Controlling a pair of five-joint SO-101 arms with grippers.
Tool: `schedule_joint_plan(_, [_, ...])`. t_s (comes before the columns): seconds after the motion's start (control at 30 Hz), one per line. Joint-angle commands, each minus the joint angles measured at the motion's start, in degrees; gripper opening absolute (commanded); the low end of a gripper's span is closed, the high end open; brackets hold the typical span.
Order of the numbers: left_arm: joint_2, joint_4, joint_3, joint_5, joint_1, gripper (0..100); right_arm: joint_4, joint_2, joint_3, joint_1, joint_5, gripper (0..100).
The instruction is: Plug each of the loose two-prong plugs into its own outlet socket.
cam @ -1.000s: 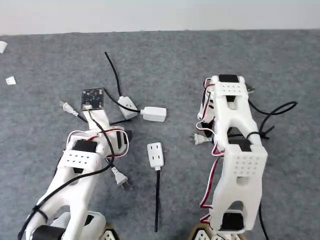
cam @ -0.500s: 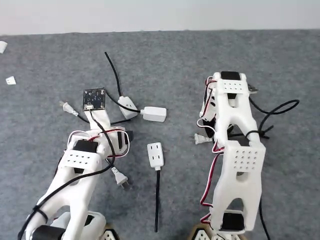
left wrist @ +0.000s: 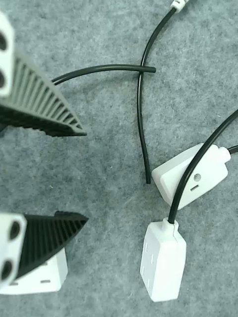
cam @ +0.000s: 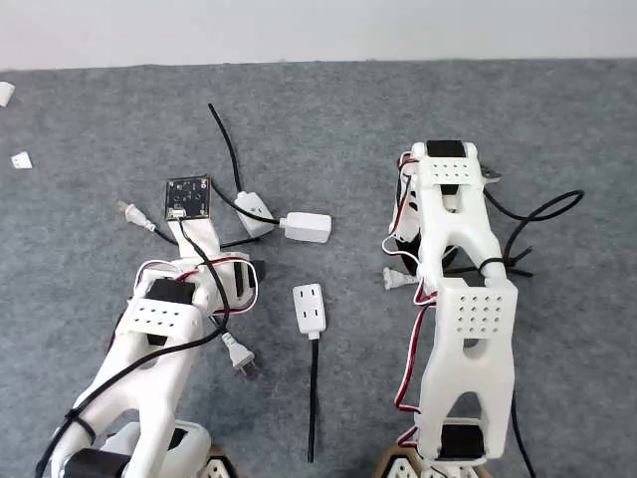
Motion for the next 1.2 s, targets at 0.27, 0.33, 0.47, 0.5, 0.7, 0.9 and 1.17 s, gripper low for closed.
schedule_joint_plan(0.27, [0.1, -1.4, -0.6, -0.6, 0.2, 24, 1.5, 0.7, -8.7, -2.3, 17.7, 0.8])
schedule_joint_plan(0.33, [0.1, -1.4, -0.6, -0.6, 0.2, 24, 1.6, 0.6, -11.0, -2.7, 23.6, 0.8])
schedule_joint_plan(0.47, [0.1, -1.4, -0.6, -0.7, 0.2, 24, 1.5, 0.2, -11.7, -2.3, 38.4, 0.8])
schedule_joint_plan(0.5, [0.1, -1.4, -0.6, -0.7, 0.2, 24, 1.4, 0.3, -11.7, -2.3, 42.8, 0.8])
schedule_joint_plan(0.7, [0.1, -1.4, -0.6, -0.7, 0.1, 24, 1.2, 0.6, -11.5, -2.0, 51.9, 0.8])
schedule_joint_plan(0.9, [0.1, -1.4, -0.6, -0.7, 0.1, 24, 2.6, -5.0, -12.0, -1.1, 46.8, 1.0])
schedule_joint_plan(1.17, [0.1, -1.4, -0.6, -0.7, 0.1, 24, 0.0, -21.1, 8.4, -1.3, 38.5, 8.7])
